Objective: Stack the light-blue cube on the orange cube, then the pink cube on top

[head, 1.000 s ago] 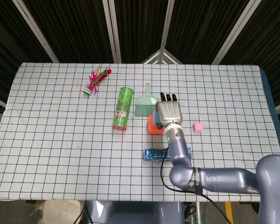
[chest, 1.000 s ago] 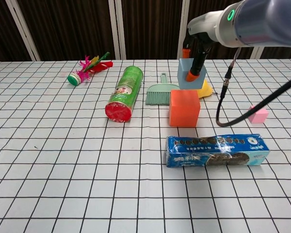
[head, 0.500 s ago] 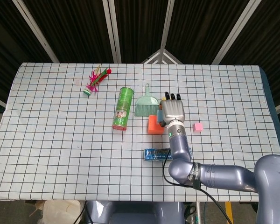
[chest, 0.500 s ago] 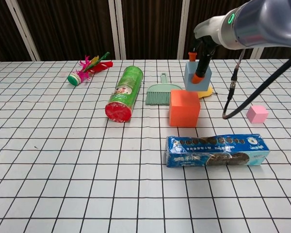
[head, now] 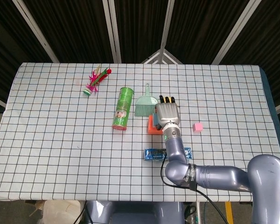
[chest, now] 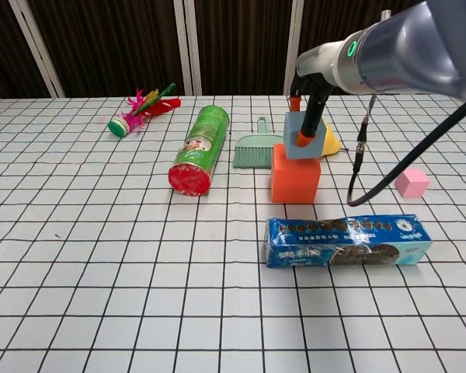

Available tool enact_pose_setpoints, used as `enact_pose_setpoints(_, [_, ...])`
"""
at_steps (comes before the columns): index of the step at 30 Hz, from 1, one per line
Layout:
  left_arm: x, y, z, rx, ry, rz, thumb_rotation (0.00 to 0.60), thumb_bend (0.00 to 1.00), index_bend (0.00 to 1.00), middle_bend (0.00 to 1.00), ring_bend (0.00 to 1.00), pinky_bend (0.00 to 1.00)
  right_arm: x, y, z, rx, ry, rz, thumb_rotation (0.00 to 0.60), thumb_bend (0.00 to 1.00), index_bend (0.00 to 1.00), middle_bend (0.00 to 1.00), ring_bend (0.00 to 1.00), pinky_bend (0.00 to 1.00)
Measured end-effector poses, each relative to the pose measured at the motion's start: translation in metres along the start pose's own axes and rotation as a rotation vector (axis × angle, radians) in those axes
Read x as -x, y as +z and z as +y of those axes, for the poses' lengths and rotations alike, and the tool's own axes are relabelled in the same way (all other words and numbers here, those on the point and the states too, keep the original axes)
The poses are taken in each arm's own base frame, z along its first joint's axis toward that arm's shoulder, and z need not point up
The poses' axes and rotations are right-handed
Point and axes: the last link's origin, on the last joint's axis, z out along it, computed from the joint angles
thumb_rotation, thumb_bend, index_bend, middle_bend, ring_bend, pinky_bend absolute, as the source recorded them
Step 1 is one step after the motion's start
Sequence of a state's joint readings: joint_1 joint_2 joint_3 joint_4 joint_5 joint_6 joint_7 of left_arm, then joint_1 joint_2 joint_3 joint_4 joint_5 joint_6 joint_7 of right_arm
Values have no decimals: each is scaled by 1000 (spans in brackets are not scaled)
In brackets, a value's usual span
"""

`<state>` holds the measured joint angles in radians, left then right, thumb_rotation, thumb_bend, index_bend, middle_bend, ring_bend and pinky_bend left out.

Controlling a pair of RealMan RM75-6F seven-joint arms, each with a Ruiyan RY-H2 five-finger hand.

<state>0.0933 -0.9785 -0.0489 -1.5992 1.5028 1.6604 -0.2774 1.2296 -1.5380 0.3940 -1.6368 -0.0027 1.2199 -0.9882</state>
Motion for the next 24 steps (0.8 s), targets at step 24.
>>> enact_pose_setpoints(24, [-2, 0, -3, -3, -9, 3, 600, 161, 95, 0, 0, 0, 3, 6, -10, 23, -11, -13, 600, 1000, 813, 80, 88, 45])
